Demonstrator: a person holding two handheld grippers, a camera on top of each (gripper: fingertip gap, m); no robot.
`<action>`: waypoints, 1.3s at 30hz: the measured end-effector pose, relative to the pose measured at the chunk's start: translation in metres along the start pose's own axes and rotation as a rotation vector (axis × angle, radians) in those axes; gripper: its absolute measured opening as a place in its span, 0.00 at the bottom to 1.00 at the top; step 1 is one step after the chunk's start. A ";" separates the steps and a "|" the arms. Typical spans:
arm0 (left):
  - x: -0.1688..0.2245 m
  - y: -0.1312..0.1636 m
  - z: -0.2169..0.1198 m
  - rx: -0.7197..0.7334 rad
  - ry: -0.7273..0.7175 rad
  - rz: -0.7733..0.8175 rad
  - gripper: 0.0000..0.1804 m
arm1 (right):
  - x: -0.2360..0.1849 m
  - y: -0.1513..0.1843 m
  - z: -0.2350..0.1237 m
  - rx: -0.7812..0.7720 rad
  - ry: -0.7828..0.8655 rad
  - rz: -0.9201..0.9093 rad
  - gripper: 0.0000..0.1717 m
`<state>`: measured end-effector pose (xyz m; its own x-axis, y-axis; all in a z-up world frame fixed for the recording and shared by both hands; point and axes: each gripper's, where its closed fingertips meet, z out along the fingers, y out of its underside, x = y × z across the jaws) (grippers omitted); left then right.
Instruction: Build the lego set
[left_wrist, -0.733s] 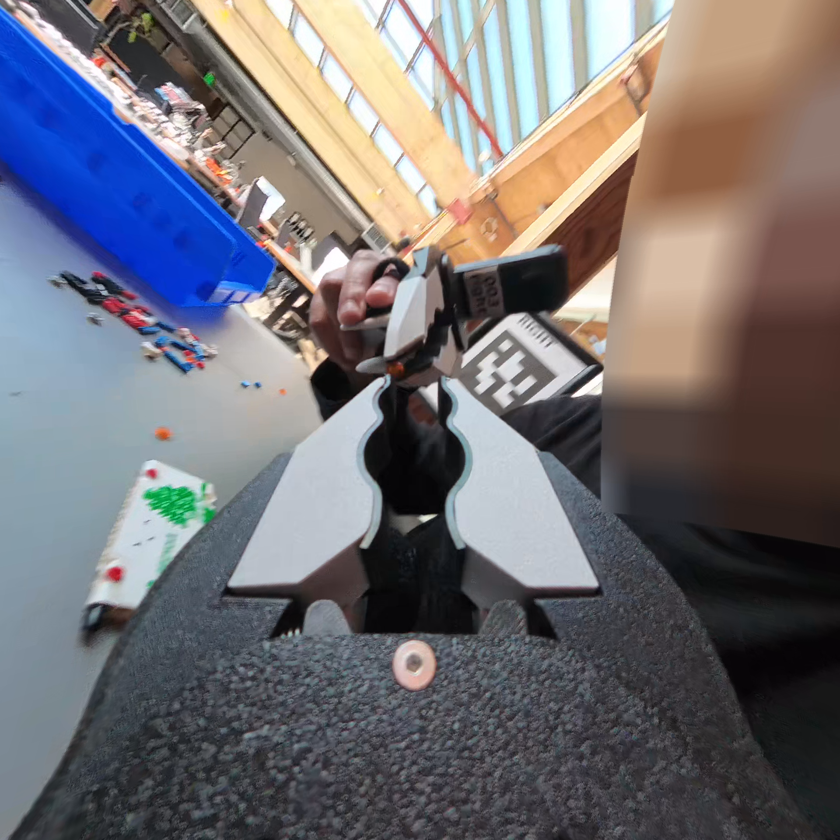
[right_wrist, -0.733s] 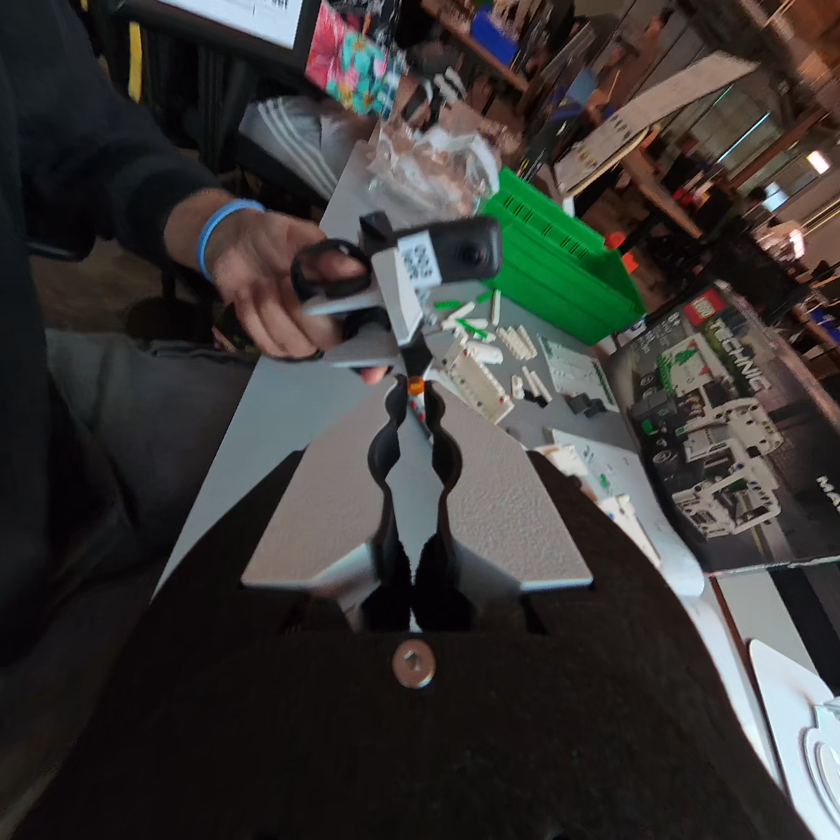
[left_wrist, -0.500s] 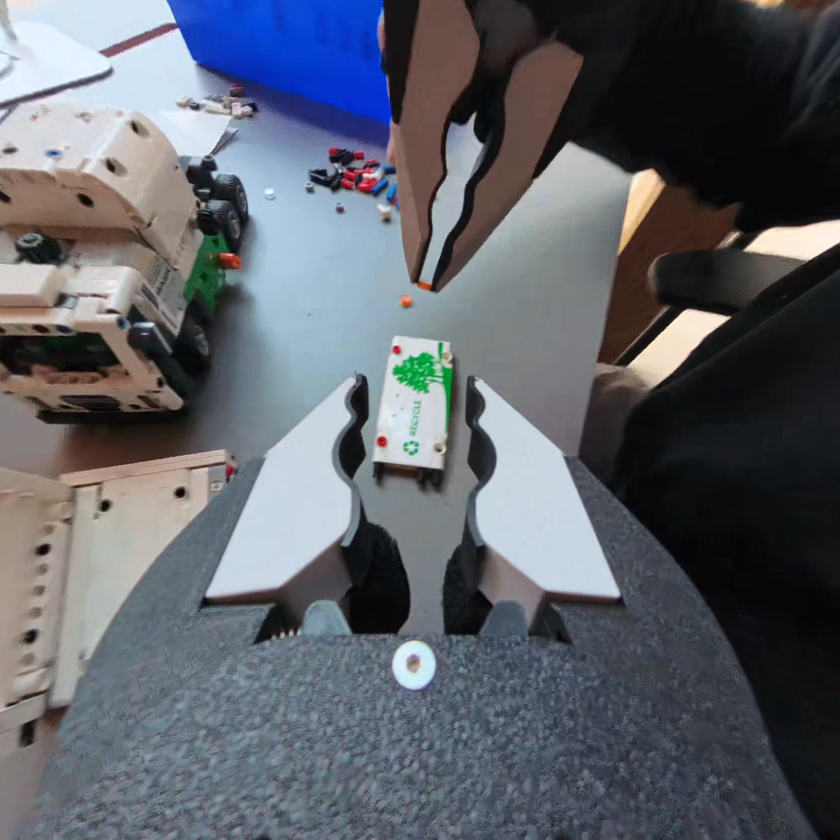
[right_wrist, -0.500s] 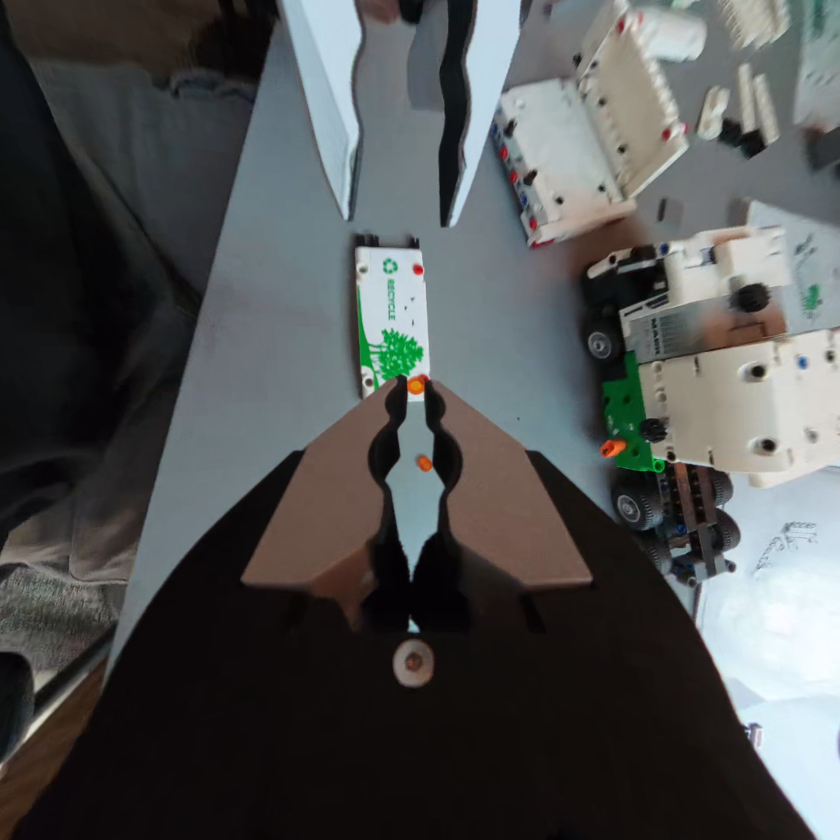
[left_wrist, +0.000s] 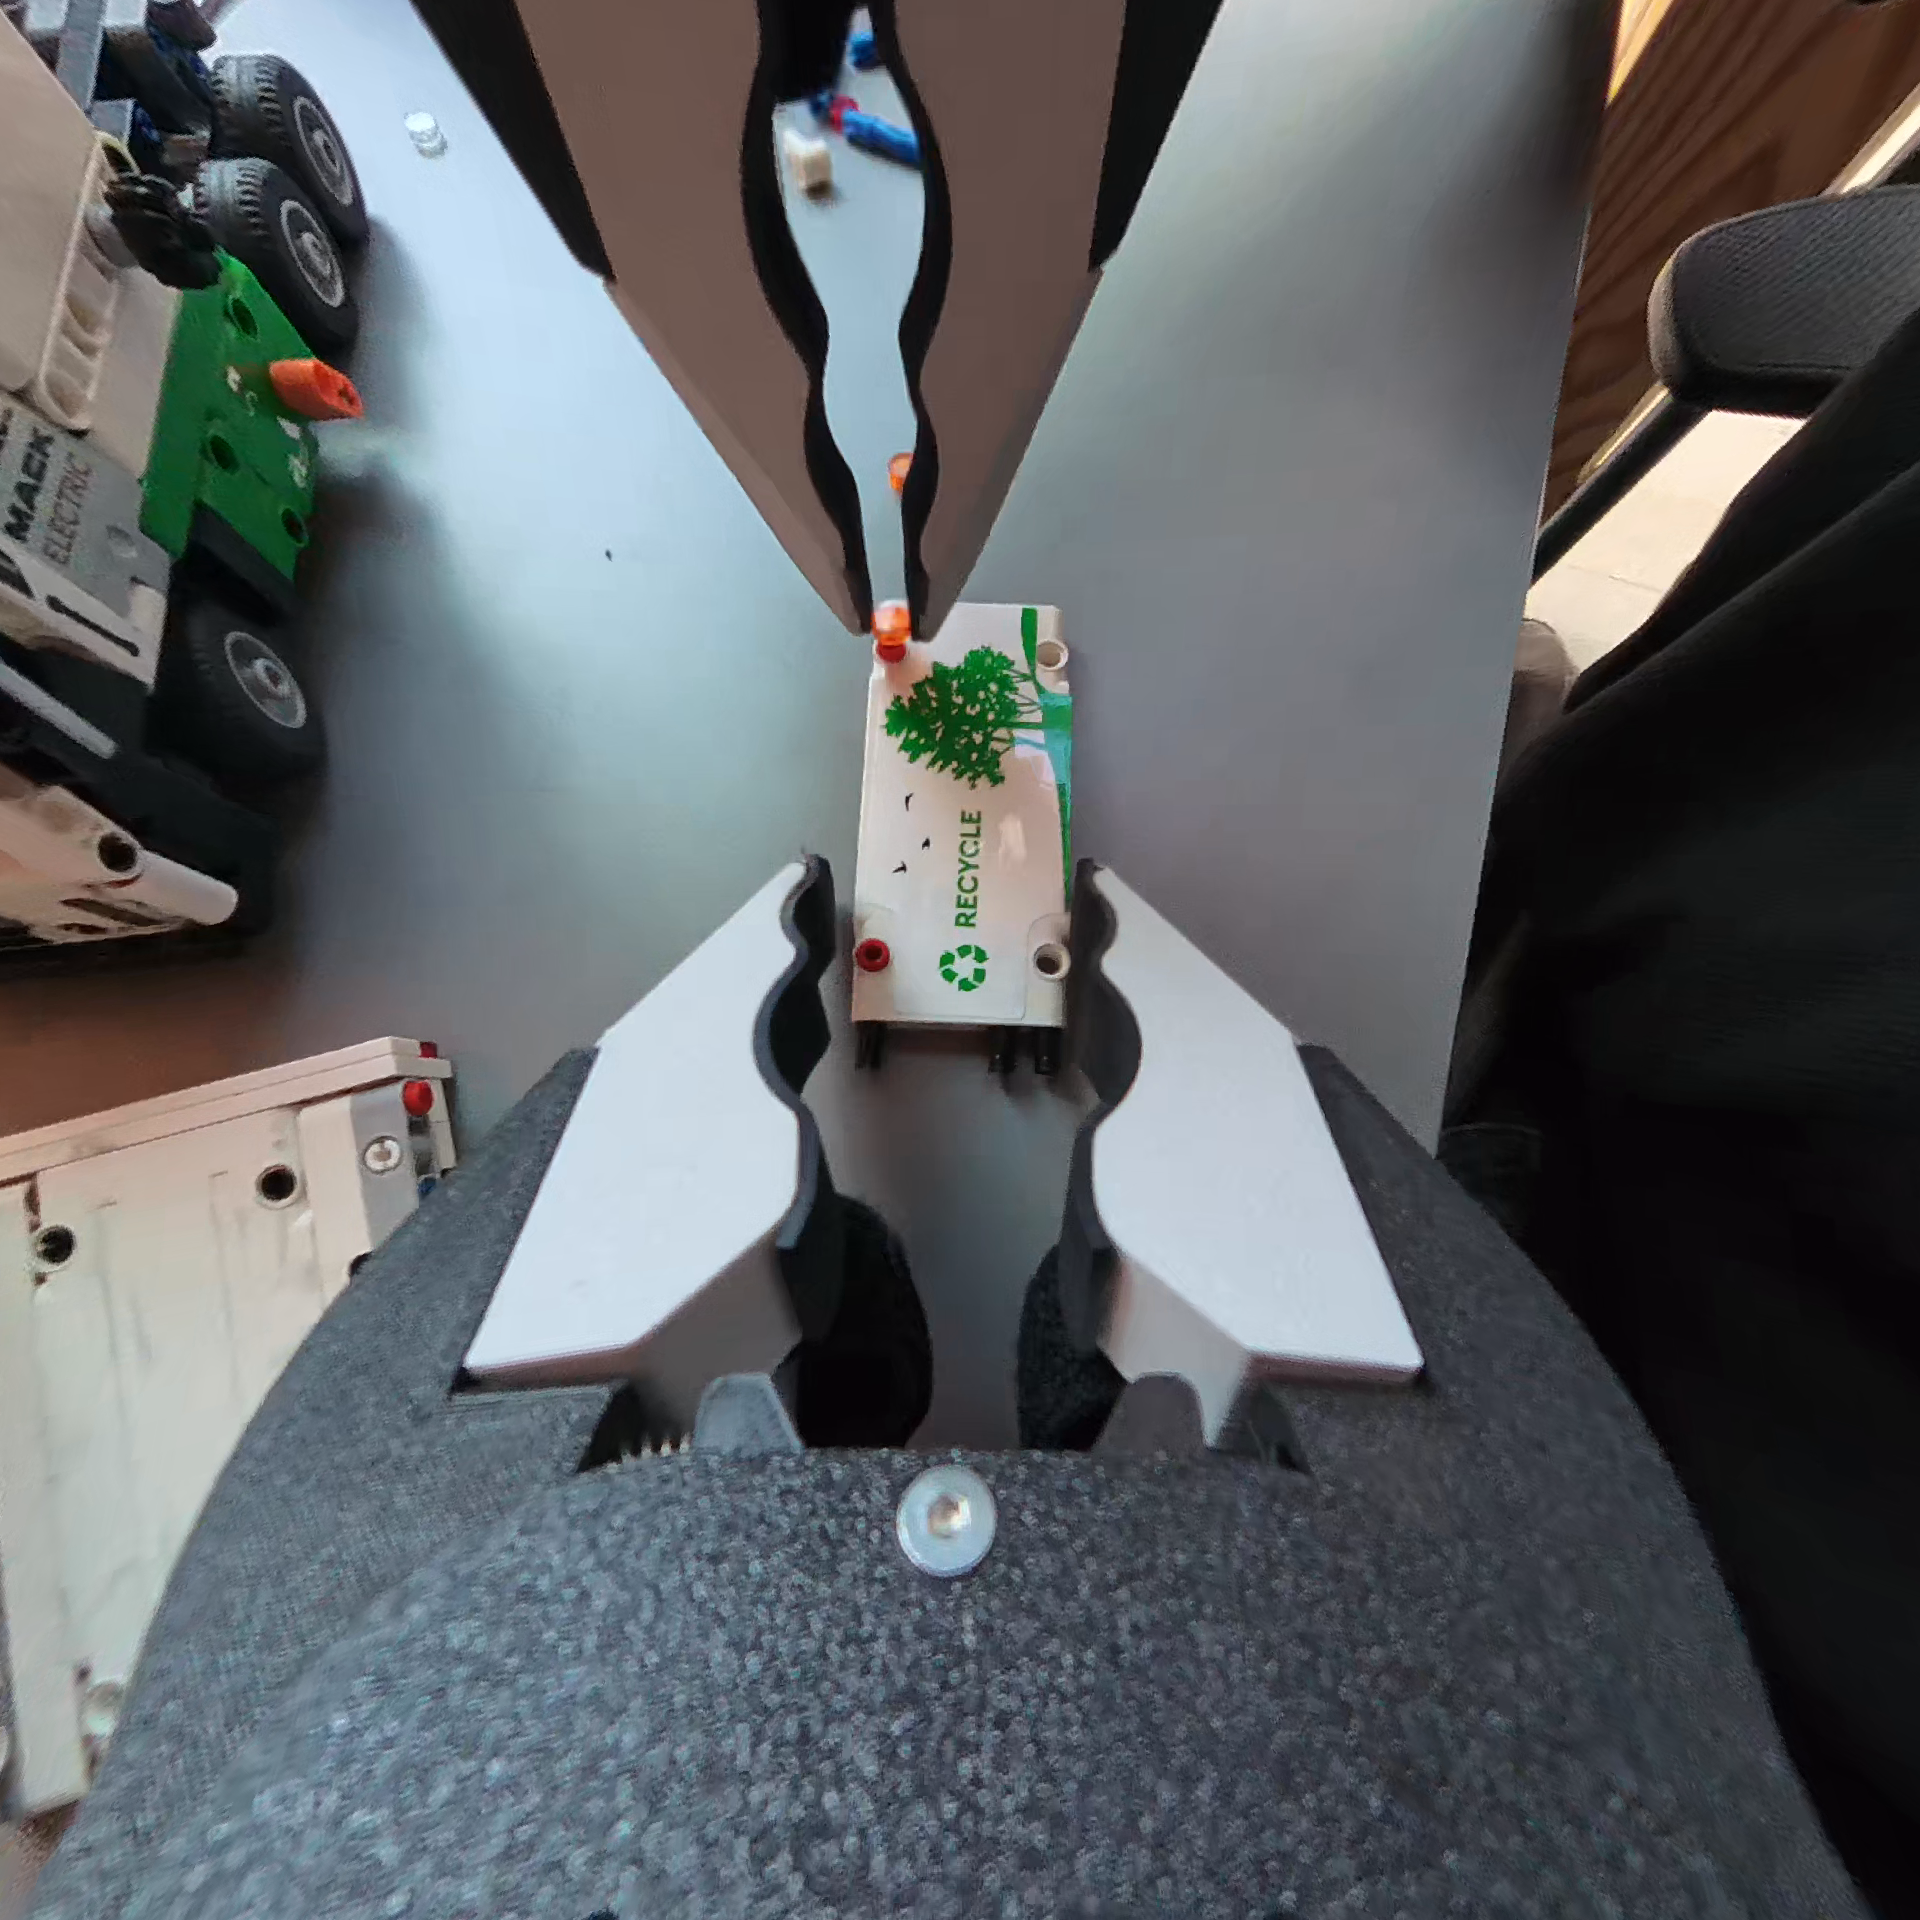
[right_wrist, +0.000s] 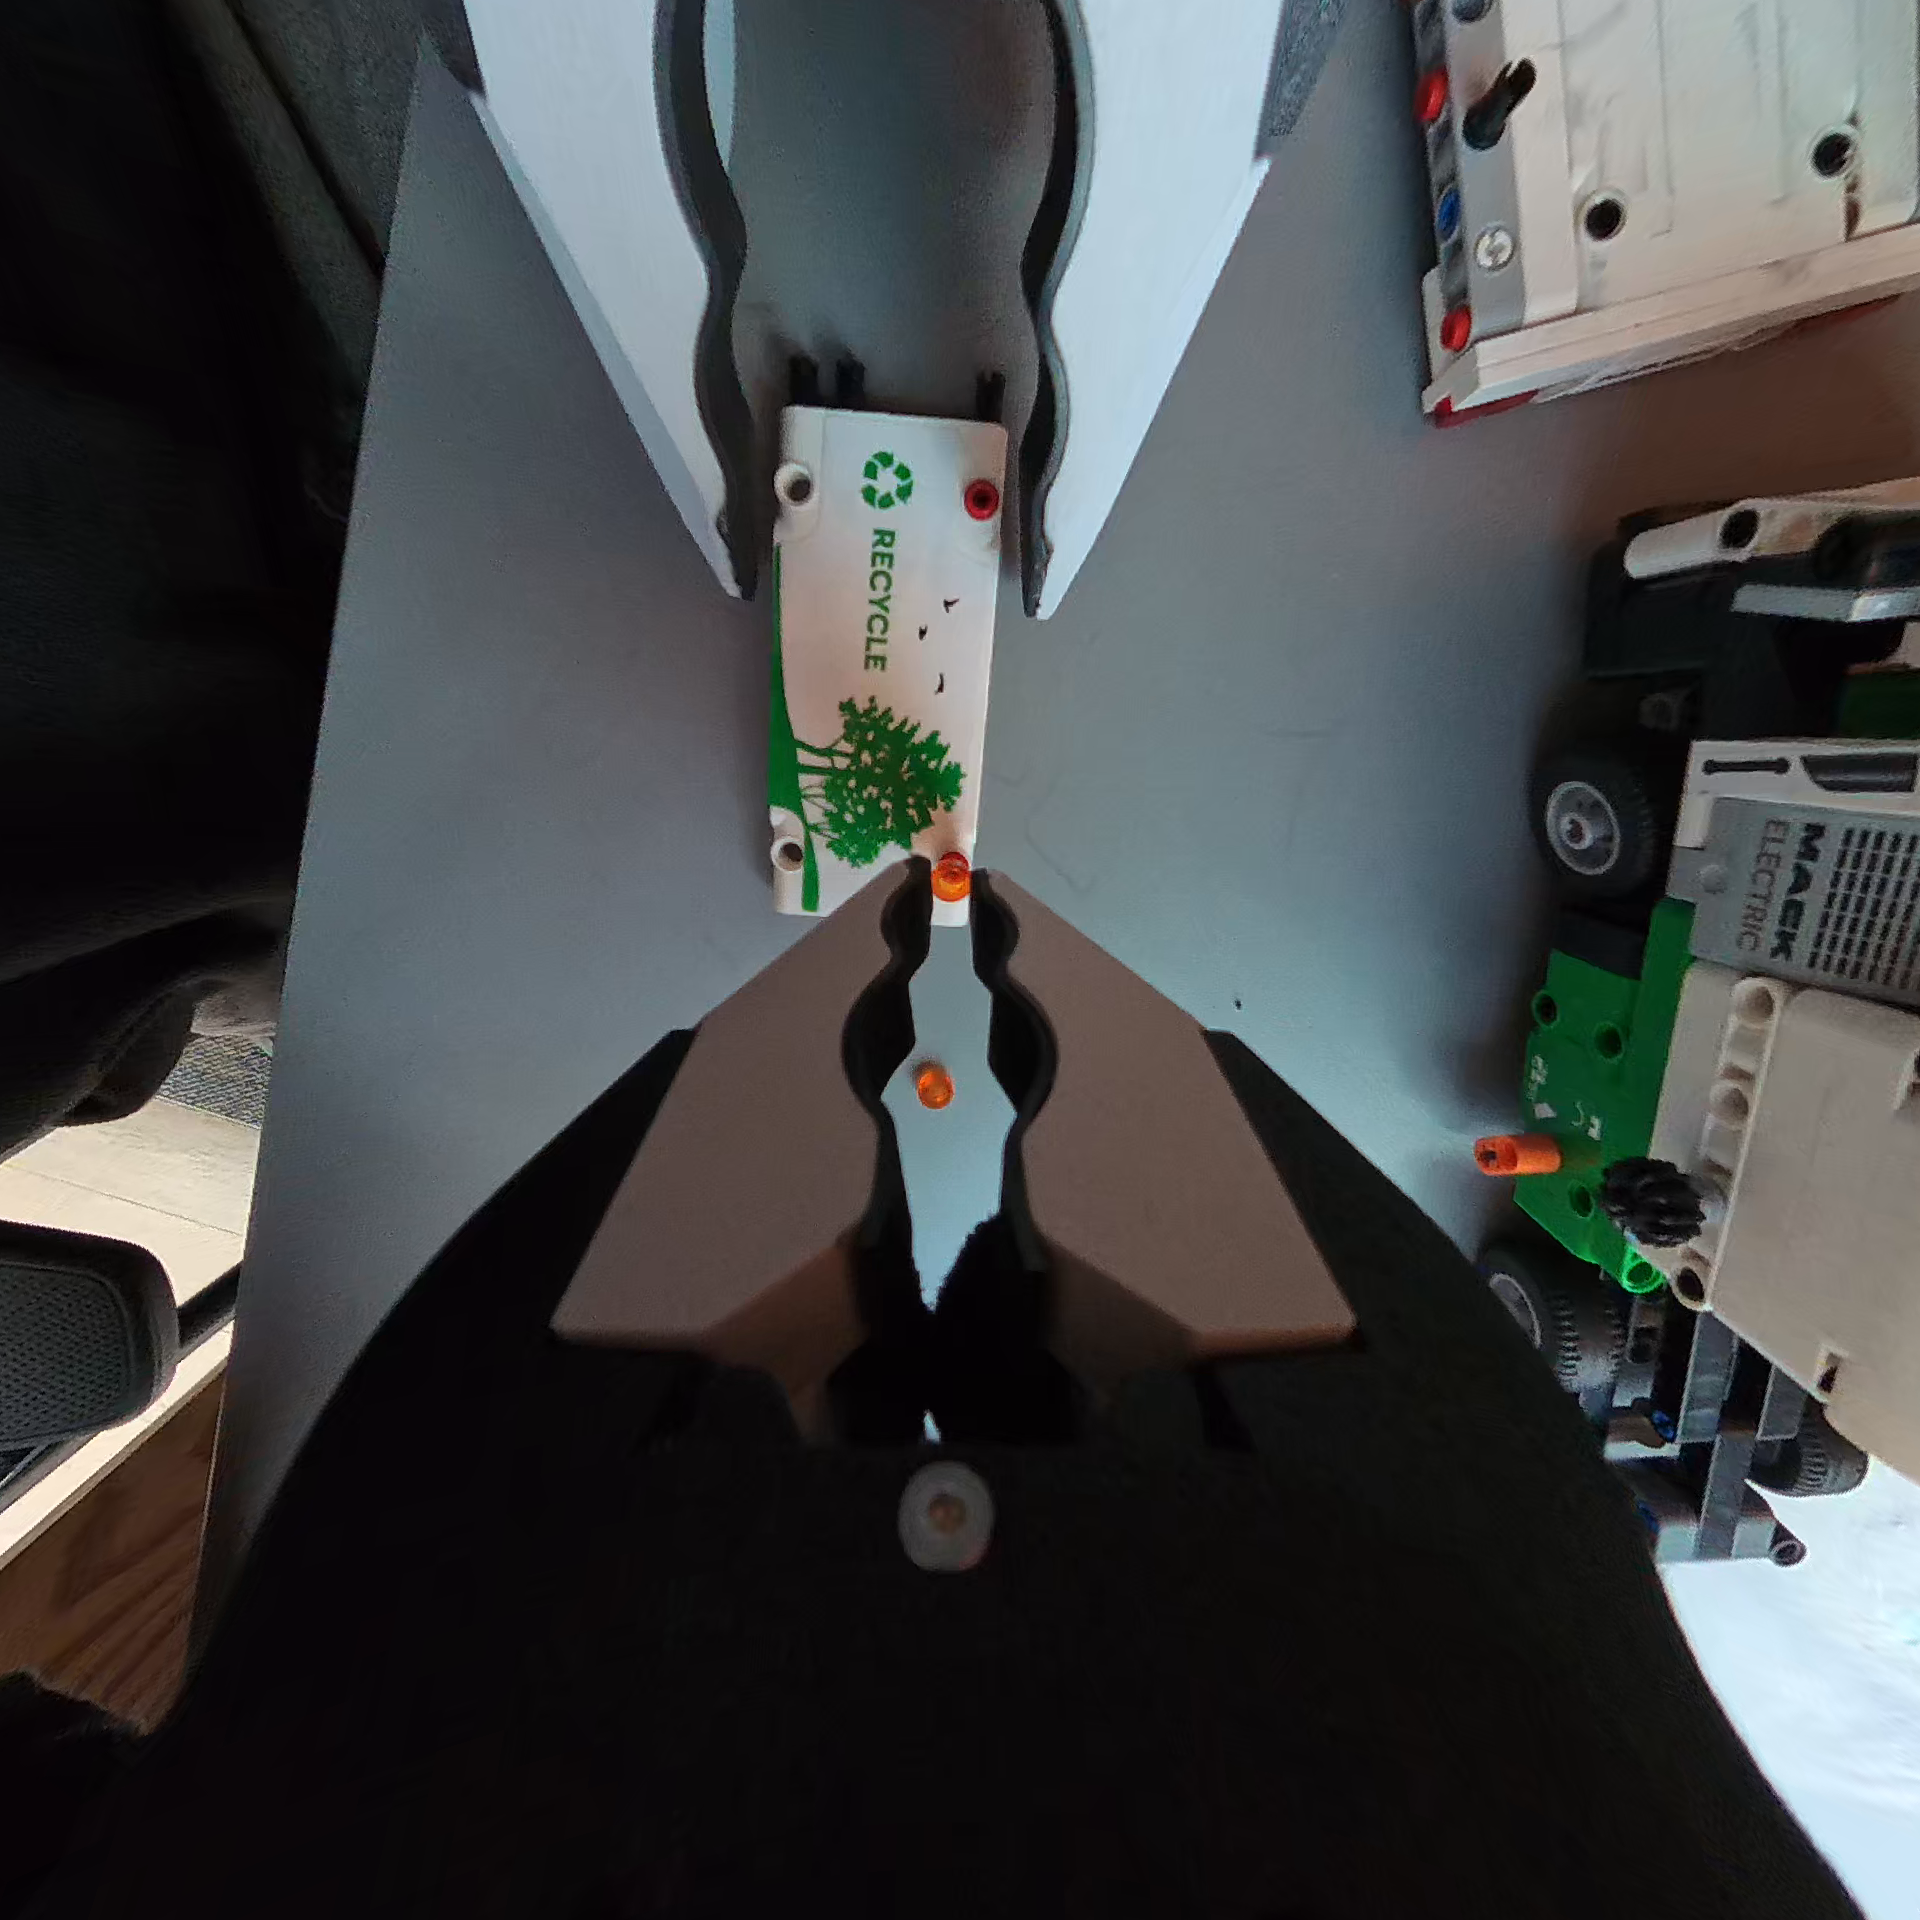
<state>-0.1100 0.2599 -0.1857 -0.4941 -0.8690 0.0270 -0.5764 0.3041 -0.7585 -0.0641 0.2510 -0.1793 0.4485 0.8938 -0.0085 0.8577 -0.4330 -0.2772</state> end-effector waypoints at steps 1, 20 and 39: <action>-0.001 0.002 0.001 -0.012 -0.015 0.006 0.23 | 0.000 0.000 0.001 0.000 -0.004 0.001 0.03; -0.002 0.005 0.004 -0.029 -0.021 -0.006 0.23 | 0.001 0.002 0.005 -0.038 -0.008 -0.007 0.03; -0.001 0.004 0.004 -0.029 -0.015 -0.005 0.23 | 0.001 0.000 0.003 -0.041 0.036 -0.040 0.04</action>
<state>-0.1091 0.2606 -0.1917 -0.4819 -0.8760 0.0207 -0.5972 0.3111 -0.7393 -0.0642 0.2524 -0.1825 0.4221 0.9058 0.0369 0.8843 -0.4025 -0.2368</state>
